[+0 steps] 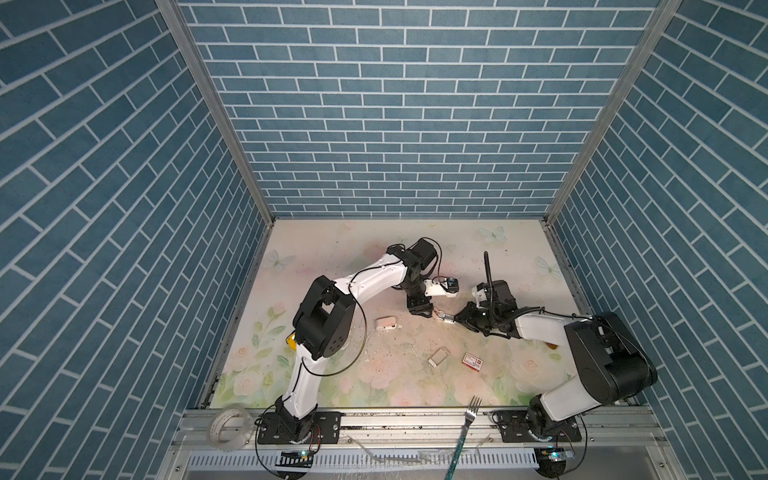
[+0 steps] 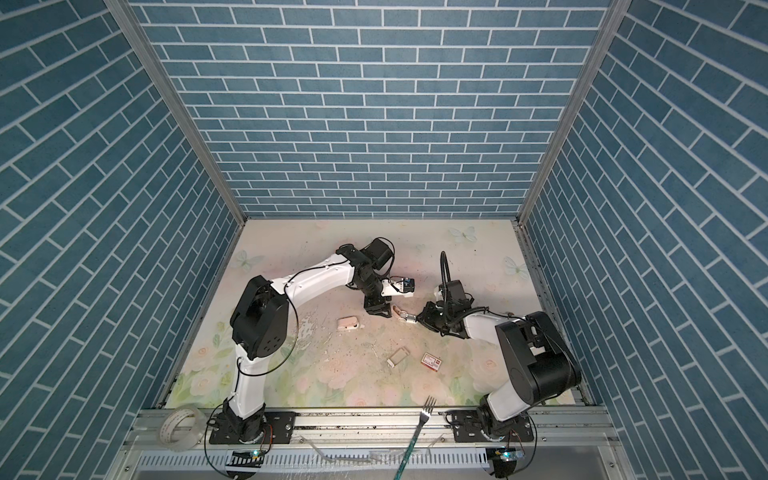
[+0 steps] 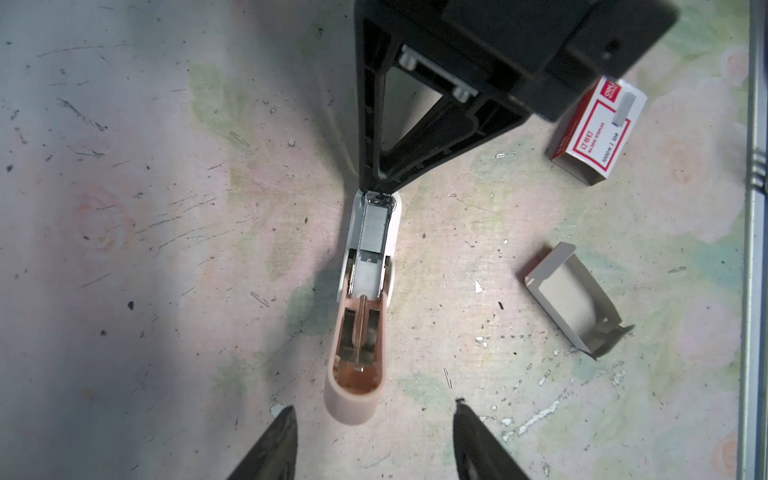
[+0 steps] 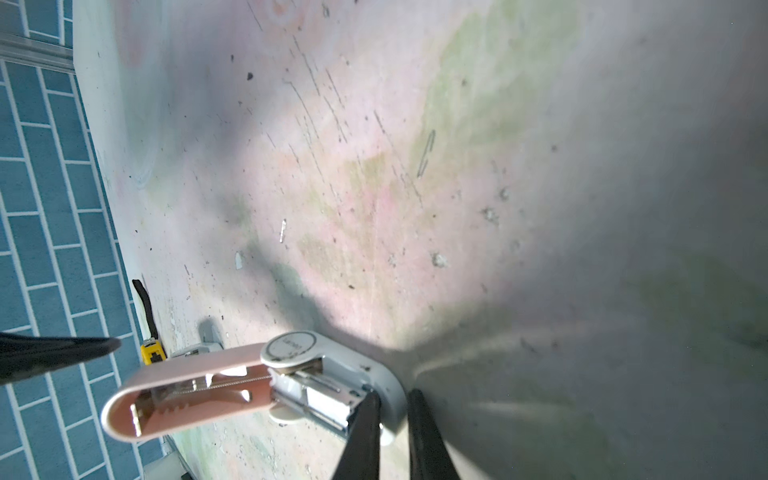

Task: Load the staples into the stapler
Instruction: 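Lower and close the left gripper on the pink lid's end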

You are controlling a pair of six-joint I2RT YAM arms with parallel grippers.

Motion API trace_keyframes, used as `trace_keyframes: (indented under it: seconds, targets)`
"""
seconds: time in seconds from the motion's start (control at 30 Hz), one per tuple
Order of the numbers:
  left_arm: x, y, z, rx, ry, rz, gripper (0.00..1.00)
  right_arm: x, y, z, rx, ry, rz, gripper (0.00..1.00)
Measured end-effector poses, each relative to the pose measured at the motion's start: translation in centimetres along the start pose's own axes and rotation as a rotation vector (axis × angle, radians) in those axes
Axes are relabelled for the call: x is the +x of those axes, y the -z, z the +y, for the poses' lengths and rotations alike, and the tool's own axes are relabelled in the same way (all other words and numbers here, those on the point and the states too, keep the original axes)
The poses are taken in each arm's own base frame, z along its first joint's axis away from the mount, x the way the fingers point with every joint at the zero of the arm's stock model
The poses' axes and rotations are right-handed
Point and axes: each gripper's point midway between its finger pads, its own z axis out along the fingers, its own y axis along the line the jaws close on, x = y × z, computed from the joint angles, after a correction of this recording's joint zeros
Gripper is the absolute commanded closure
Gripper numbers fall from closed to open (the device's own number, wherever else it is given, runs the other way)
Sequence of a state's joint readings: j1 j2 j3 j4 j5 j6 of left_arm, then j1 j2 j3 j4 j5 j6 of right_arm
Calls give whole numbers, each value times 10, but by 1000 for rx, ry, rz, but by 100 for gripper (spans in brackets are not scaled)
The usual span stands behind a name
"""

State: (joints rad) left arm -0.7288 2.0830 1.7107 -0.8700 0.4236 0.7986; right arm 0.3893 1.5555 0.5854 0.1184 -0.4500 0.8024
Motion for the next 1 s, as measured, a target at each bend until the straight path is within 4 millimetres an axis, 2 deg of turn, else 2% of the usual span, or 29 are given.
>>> trace_keyframes:
  seconds: [0.37, 0.6, 0.77, 1.0]
  targets:
    - [1, -4, -2, 5, 0, 4, 44, -8, -11, 10, -34, 44, 41, 86]
    - [16, -10, -10, 11, 27, 30, 40, -8, -15, 14, -49, 65, 64, 86]
    - [22, -4, -14, -29, 50, 28, 40, -7, -15, 14, -54, 71, 70, 87]
    - [15, 5, -11, -66, 72, -10, 46, -7, -15, 15, -55, 79, 74, 87]
